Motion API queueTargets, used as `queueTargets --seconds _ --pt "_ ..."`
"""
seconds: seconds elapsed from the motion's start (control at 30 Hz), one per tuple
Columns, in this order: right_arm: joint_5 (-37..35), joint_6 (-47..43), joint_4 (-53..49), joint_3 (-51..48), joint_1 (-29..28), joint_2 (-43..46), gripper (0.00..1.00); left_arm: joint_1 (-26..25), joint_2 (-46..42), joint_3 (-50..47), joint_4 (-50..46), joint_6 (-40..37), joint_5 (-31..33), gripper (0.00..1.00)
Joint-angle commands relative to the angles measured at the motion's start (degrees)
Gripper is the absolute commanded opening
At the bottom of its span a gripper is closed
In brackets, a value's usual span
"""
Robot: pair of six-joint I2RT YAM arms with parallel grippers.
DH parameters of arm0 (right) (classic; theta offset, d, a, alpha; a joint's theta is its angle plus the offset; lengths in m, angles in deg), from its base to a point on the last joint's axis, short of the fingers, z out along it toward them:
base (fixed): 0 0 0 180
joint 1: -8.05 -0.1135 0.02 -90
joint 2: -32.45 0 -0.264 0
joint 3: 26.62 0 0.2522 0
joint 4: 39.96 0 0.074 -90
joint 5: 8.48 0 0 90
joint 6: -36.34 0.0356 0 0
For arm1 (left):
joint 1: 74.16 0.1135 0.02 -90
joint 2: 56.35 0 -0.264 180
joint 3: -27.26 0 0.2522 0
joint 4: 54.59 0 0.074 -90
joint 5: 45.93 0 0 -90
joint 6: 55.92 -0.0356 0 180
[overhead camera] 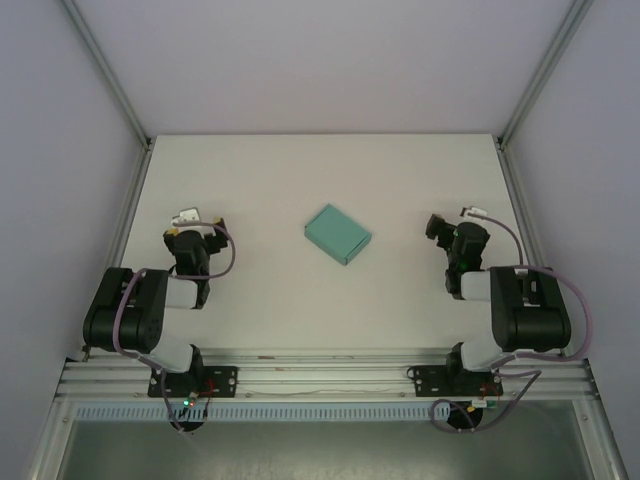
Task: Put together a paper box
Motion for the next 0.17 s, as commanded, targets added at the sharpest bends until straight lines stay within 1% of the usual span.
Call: queueTargets --seconds 0.0,0.07,0.13 --pt "0.2 0.57 0.04 0.83 0.06 0.75 1.0 -0.56 -0.82 0.79 0.43 -0.74 -0.24 1.0" --pt "0.17 0.59 -0.16 0.81 0.07 0.85 1.0 -0.57 -0.43 0.55 1.74 -1.01 -0.11 1.0" --pt "0.28 0.57 0.02 0.72 0.05 0.86 1.0 -0.53 -0.76 0.79 0.73 -0.79 -0.1 1.0"
